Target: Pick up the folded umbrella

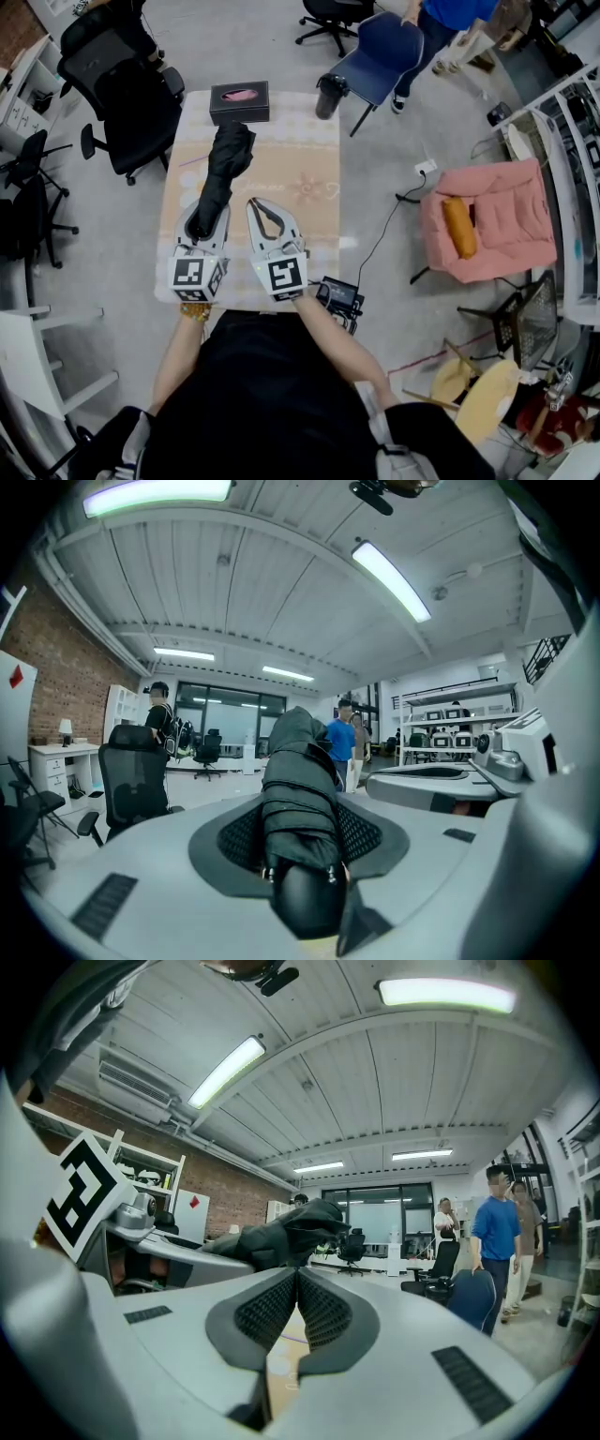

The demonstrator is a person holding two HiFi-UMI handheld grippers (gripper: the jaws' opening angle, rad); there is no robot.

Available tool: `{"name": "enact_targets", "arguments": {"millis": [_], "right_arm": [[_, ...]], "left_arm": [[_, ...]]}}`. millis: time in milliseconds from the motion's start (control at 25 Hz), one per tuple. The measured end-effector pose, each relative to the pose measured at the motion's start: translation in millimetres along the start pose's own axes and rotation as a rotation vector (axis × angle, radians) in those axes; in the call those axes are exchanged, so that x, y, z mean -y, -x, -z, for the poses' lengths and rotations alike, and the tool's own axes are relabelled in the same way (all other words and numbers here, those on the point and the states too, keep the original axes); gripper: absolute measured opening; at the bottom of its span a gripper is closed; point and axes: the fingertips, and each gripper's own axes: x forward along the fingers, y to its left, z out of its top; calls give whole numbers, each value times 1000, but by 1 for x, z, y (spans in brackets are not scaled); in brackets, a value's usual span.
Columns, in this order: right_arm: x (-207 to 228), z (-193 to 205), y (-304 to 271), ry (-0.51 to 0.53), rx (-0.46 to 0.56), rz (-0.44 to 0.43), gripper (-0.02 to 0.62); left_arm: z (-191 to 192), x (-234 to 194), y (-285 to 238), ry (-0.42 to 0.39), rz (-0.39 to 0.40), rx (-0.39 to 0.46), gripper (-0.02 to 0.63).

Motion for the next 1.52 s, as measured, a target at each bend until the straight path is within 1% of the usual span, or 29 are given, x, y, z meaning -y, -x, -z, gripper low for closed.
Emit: {"name": "enact_targets", "arguments": {"millis": [160,440,720,920,1520], "right_arm": [[-2,-7,-2,9,6,-7,17],[-1,-5,-4,18,19,-2,17],[-5,-1,-4,77,9,-6,17],[-6,7,-7,74,-1,-8,17],[-11,30,-21,41,-51,-18,17]], "left_arm": [[-2,-1,2,1,4,12,181],[-2,-1,-1,-5,13,23,181],[1,0,2,-22,26,39,181],[6,-2,3,-35,31,38,182],[32,-20,6,-21,23,-3,182]]}}
